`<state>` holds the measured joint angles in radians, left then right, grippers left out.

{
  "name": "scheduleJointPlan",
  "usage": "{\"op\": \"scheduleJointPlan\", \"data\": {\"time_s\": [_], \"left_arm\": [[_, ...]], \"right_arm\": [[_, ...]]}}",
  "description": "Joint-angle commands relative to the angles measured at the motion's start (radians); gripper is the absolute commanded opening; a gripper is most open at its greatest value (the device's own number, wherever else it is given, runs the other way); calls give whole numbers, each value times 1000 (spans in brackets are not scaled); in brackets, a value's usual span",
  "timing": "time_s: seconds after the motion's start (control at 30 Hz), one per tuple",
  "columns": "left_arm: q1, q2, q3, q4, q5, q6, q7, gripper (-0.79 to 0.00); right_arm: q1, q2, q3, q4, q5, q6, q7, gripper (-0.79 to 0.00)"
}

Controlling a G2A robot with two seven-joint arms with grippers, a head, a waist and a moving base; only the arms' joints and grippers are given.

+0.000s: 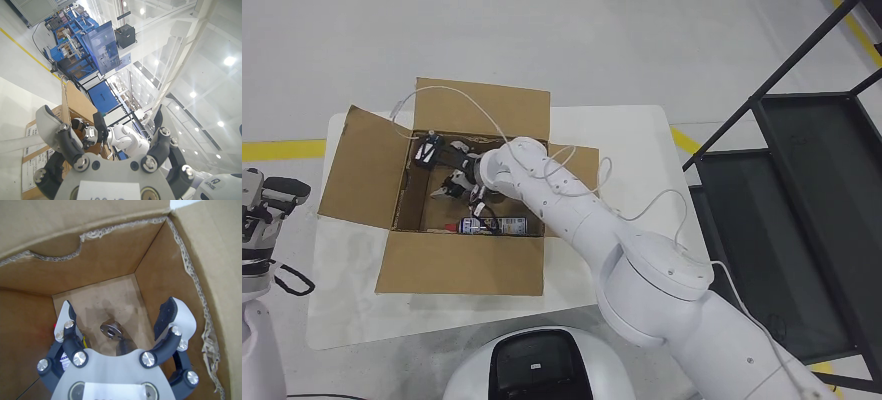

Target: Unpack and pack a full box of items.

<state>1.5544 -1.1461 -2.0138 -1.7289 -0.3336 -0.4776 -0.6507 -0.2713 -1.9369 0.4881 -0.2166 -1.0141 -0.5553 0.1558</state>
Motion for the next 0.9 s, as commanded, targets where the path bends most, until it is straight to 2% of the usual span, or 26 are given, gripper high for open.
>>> {"op": "scheduleJointPlan", "data": {"time_s": [0.0, 0.27, 0.5, 0.7, 0.87], "left_arm": [[0, 0, 0, 0, 0, 0, 0, 0], [0, 0, 0, 0, 0, 0, 0, 0], [0, 0, 0, 0, 0, 0, 0, 0], [0, 0, 0, 0, 0, 0, 0, 0], [0, 0, 0, 0, 0, 0, 0, 0]], "right_arm": [[1, 7, 3, -4, -5, -19, -29, 0], [-6, 40, 17, -35, -37, -39, -118, 0], [-24, 85, 42, -80, -66, -34, -205, 0], [-54, 136, 77, -151, -89, -4, -242, 0], [-107, 198, 124, -265, -122, 10, -284, 0]]}}
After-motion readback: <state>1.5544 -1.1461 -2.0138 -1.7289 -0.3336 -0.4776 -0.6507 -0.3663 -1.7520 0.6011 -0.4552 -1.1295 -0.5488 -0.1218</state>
